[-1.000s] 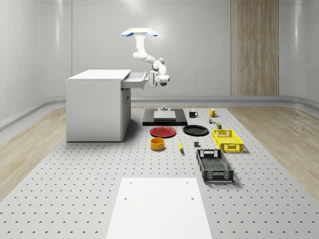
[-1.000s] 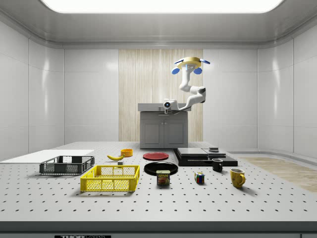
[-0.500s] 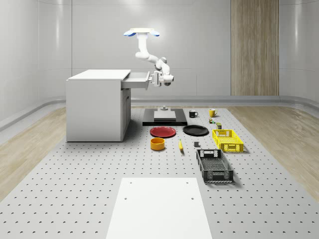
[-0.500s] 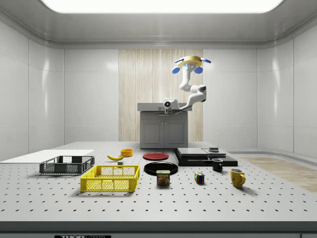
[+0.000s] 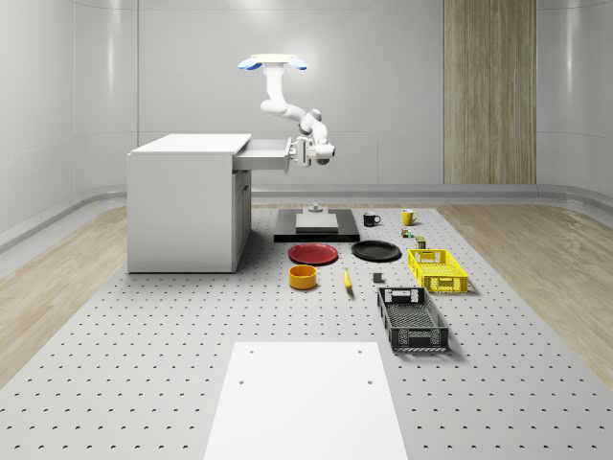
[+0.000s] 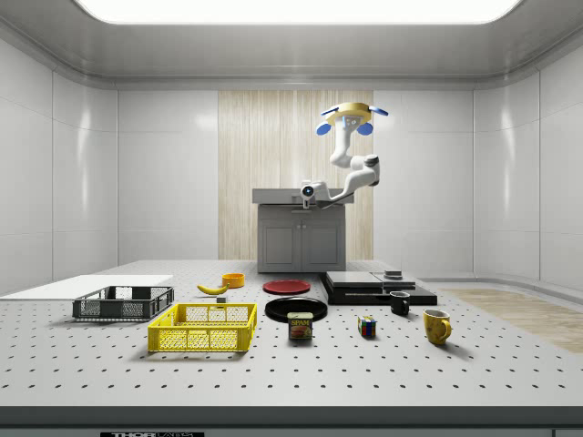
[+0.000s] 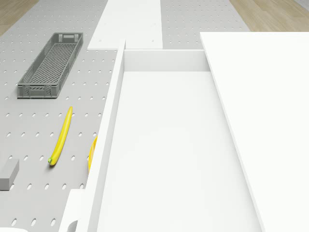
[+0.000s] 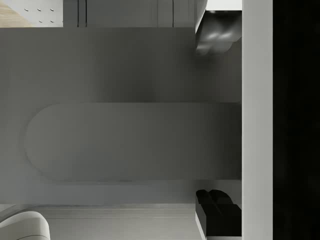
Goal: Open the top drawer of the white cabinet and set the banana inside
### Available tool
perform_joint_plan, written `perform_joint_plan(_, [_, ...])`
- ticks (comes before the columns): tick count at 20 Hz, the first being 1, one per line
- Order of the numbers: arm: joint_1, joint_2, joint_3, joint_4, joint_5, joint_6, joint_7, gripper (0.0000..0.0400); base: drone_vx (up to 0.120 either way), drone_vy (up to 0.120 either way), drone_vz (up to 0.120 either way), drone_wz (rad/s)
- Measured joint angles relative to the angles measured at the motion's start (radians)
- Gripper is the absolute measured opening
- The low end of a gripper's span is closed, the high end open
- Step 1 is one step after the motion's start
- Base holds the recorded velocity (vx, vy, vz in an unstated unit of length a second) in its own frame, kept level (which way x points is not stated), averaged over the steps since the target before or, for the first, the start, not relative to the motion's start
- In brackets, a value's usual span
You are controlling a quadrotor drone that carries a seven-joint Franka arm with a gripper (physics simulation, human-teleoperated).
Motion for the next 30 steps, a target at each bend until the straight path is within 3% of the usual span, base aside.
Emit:
perform_joint_plan(19, [0.016,-0.028,0.005,-0.002,-0.022,0.013,0.019,0.0400,0.000,0.120,0.000,0.000])
perform_joint_plan(20, [0.025,-0.064,-0.023,-0.015,0.032,0.036,0.015,0.0400,0.000,0.120,0.000,0.000])
perform_joint_plan(21, [0.015,-0.121,-0.055,-0.089,0.135,0.107,-0.016,0.0400,0.000,0.120,0.000,0.000])
perform_joint_plan(23, [-0.016,-0.219,-0.111,-0.252,0.366,0.240,-0.130,0.0400,0.000,0.120,0.000,0.000])
perform_joint_plan(25, [-0.030,-0.292,-0.155,-0.376,0.584,0.319,-0.265,0.0400,0.000,0.120,0.000,0.000])
perform_joint_plan(27, [-0.030,-0.336,-0.187,-0.460,0.768,0.345,-0.393,0.0400,0.000,0.120,0.000,0.000])
perform_joint_plan(30, [-0.019,-0.359,-0.220,-0.536,0.966,0.323,-0.539,0.0400,0.000,0.120,0.000,0.000])
